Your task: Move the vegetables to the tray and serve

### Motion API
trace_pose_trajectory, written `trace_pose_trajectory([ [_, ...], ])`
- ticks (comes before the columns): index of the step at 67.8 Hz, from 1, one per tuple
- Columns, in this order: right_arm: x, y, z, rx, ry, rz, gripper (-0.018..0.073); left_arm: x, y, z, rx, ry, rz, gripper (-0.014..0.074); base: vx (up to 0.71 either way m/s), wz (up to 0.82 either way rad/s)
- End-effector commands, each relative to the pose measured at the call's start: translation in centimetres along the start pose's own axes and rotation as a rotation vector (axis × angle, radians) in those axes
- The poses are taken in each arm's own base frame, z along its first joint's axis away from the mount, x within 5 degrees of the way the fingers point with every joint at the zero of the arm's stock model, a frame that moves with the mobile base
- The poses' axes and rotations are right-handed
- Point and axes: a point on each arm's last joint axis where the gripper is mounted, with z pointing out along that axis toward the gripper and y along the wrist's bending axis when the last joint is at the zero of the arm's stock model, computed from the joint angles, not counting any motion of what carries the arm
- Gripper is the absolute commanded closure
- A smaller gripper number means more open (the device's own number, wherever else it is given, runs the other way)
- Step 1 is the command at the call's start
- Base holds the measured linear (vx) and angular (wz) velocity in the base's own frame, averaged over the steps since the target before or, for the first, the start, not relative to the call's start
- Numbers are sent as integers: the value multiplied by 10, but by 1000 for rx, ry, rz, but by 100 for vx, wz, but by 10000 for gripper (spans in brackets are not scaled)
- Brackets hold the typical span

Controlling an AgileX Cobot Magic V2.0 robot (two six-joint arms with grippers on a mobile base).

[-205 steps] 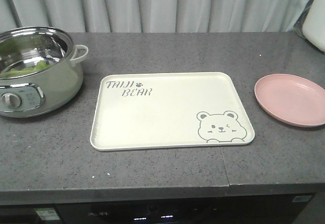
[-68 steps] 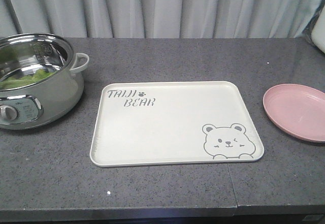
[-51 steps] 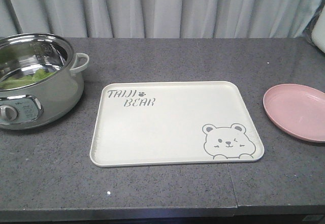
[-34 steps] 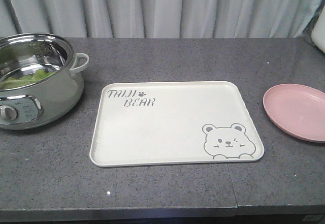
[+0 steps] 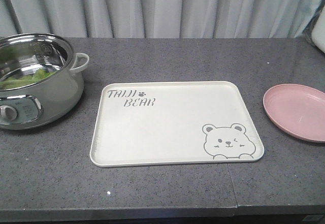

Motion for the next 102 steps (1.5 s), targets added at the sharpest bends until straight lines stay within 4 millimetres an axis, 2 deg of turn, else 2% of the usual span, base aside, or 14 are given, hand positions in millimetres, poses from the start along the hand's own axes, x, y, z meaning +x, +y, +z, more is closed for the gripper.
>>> trace_pose_trajectory([
  [1, -16, -1, 11, 1, -26, -12, 565, -17, -1, 12, 3, -21, -4, 602, 0, 0],
  [14, -11, 1, 27, -18, 53, 24, 565, -15, -1, 26, 2, 30, -2, 602, 0, 0],
  [47, -11, 2, 28, -18, 49, 26, 559, -15, -1, 26, -1, 25, -2, 589, 0, 0],
  [54, -11, 1, 28, -18, 52, 25, 486, -16, 0, 26, -10, 20, -20, 506, 0, 0],
  [58, -11, 1, 28, -17, 52, 23, 407, -15, 2, 26, -31, 22, -7, 418, 0, 0],
  [67, -11, 1, 28, -11, 54, 7, 165, -15, 4, 25, -60, 30, 36, 168, 0, 0],
  [74, -11, 1, 28, -11, 54, 7, 32, -14, 4, 25, -60, 36, 34, 55, 0, 0],
  [81, -11, 1, 28, -11, 54, 7, -24, -14, 4, 25, -60, 41, 34, 16, 0, 0],
  [102, -11, 1, 28, -11, 54, 7, -21, -14, 0, 26, -17, 39, -25, 20, 0, 0],
])
